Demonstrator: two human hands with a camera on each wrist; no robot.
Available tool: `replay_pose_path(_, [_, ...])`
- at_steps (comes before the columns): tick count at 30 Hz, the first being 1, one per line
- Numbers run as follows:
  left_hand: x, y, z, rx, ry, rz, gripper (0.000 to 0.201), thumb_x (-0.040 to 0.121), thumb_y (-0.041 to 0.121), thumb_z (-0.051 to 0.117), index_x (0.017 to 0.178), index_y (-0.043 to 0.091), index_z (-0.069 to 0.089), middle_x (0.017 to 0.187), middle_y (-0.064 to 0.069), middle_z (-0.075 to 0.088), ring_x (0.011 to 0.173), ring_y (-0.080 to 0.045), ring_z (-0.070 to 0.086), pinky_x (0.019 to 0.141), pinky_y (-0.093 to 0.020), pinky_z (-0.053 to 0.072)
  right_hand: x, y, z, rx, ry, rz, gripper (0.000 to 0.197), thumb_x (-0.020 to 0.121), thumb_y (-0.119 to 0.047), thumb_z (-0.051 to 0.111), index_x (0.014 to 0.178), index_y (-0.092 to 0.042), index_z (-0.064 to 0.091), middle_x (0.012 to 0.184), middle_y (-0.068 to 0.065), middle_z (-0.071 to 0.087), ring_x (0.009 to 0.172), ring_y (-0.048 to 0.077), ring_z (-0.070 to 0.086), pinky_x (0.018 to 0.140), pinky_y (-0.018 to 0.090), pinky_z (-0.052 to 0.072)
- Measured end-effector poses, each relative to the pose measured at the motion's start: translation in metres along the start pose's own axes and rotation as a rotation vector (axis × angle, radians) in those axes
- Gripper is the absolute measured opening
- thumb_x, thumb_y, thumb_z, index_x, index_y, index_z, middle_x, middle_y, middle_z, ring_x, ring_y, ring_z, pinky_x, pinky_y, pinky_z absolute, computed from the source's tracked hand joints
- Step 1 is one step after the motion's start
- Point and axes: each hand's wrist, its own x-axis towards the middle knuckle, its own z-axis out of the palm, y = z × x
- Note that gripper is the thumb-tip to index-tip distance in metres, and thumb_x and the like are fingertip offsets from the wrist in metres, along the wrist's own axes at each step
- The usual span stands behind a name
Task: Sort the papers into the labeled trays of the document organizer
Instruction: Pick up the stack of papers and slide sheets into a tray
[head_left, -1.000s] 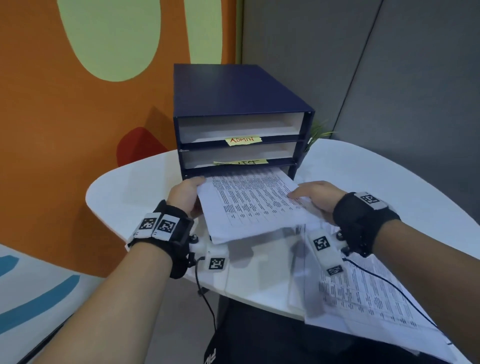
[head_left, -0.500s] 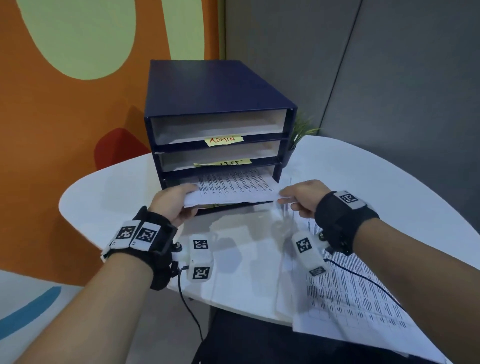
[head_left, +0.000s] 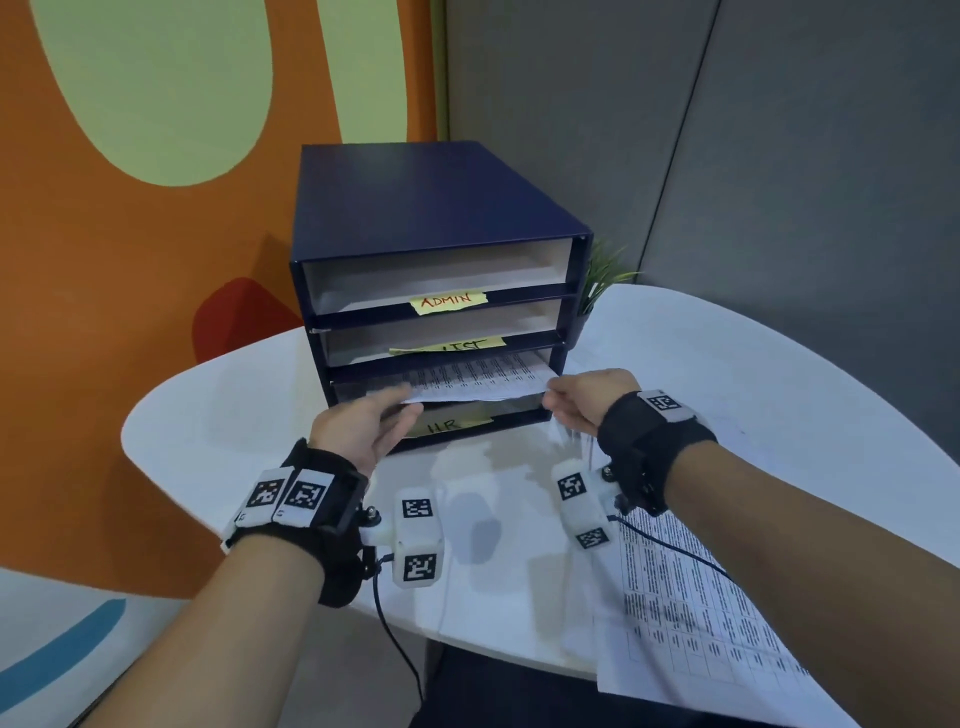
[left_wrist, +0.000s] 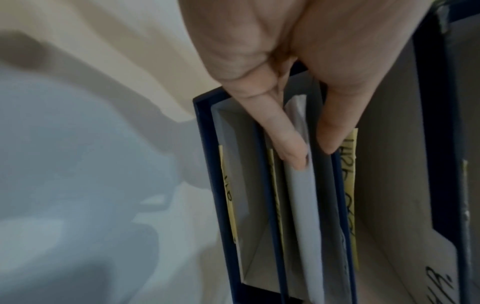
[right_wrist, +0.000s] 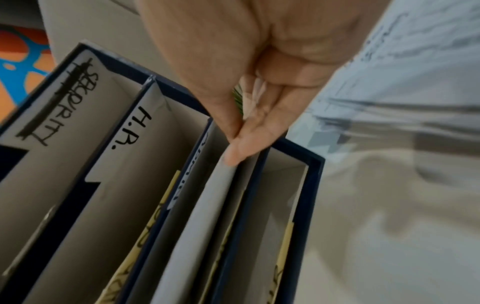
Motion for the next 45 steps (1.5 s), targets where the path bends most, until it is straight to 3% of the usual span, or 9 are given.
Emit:
replay_pose_path(6, [0.003,-0.006,-0.006,-0.032,0.002,0.057,0.037,0.09,-0.002,0.063,0.124,-0.012,0.052,0.097,-0.018,0.072,0.091,-0.02,0.074,0.075,-0.023,0.059,0.002,0.011,0.014,0.288,-0.09,-0.007,0.034,0.088,0.011,0.058,0.122,0.011,0.051,0.102,0.026,0.067,0.088,0.03,0.07,0.066,0.03,0.06])
replay_pose_path(11, [0.0,-0.006,0.002,0.279,0.077,0.07,0.021,0.094,0.02,0.063,0.101,0.001,0.069,0.09,-0.013,0.076,0.057,-0.011,0.07,0.054,-0.021,0.057,-0.003,0.012,0.019,-0.014,-0.006,-0.044,0.022,0.09,-0.013,0.061,0.108,0.0,0.065,0.087,0.01,0.074,0.058,0.014,0.068,0.052,0.02,0.047])
replay_pose_path(15, [-0.003,-0.004,0.008,0.235,0.058,0.101,0.023,0.093,0.008,0.059,0.113,-0.002,0.062,0.097,-0.01,0.074,0.075,-0.018,0.075,0.055,-0.021,0.059,-0.002,0.007,0.022,-0.052,-0.118,-0.045,0.021,0.091,-0.007,0.055,0.11,-0.014,0.064,0.091,0.005,0.076,0.057,0.015,0.068,0.055,0.021,0.047])
replay_pose_path(20, [-0.006,-0.001,0.012,0.217,0.048,0.131,0.031,0.092,0.005,0.058,0.123,0.0,0.054,0.096,-0.012,0.069,0.078,-0.023,0.075,0.055,-0.023,0.059,0.003,0.002,0.033,-0.06,-0.181,-0.051,0.019,0.096,-0.024,0.051,0.112,-0.016,0.056,0.082,0.007,0.076,0.038,0.012,0.05,0.047,0.02,0.04])
replay_pose_path(25, [-0.001,0.0,0.013,0.572,-0.085,0.092,0.068,0.09,0.014,0.065,0.148,0.011,0.03,0.112,-0.012,0.066,0.07,-0.02,0.074,0.065,-0.03,0.062,0.014,-0.001,0.041,0.093,-0.227,0.015,0.035,0.099,-0.014,0.031,0.128,0.0,0.046,0.102,0.014,0.068,0.072,0.02,0.067,0.054,0.022,0.042])
replay_pose_path(28, [0.008,-0.003,0.013,0.839,-0.116,0.096,0.085,0.087,0.022,0.068,0.154,0.014,0.016,0.098,-0.004,0.067,0.076,-0.019,0.074,0.072,-0.032,0.061,0.025,0.003,0.044,0.099,-0.142,-0.035,0.02,0.096,-0.008,0.043,0.112,-0.002,0.055,0.11,0.019,0.067,0.074,0.019,0.068,0.059,0.024,0.05])
replay_pose_path(31, [0.015,-0.009,0.011,0.917,-0.093,0.131,0.084,0.085,0.024,0.068,0.153,0.016,0.019,0.086,-0.007,0.071,0.083,-0.022,0.073,0.081,-0.042,0.06,0.031,0.007,0.042,0.044,-0.1,-0.101,0.008,0.092,-0.001,0.05,0.097,-0.004,0.055,0.093,0.016,0.067,0.088,0.028,0.07,0.063,0.028,0.054])
replay_pose_path(35, [0.022,-0.009,0.004,0.936,-0.017,0.216,0.081,0.083,0.027,0.066,0.151,0.013,0.025,0.078,-0.007,0.072,0.083,-0.022,0.072,0.078,-0.046,0.06,0.027,0.008,0.038,0.101,-0.144,-0.127,0.024,0.093,0.007,0.044,0.083,-0.012,0.056,0.088,0.011,0.063,0.079,0.031,0.068,0.071,0.036,0.051])
replay_pose_path(45, [0.002,-0.013,0.019,1.006,-0.041,0.408,0.064,0.083,0.025,0.061,0.143,0.012,0.045,0.081,-0.004,0.073,0.071,-0.013,0.072,0.087,-0.038,0.057,-0.007,0.007,0.01,-0.126,-0.154,-0.215,0.017,0.089,-0.006,0.06,0.104,-0.013,0.064,0.106,0.005,0.071,0.081,0.024,0.07,0.058,0.024,0.045])
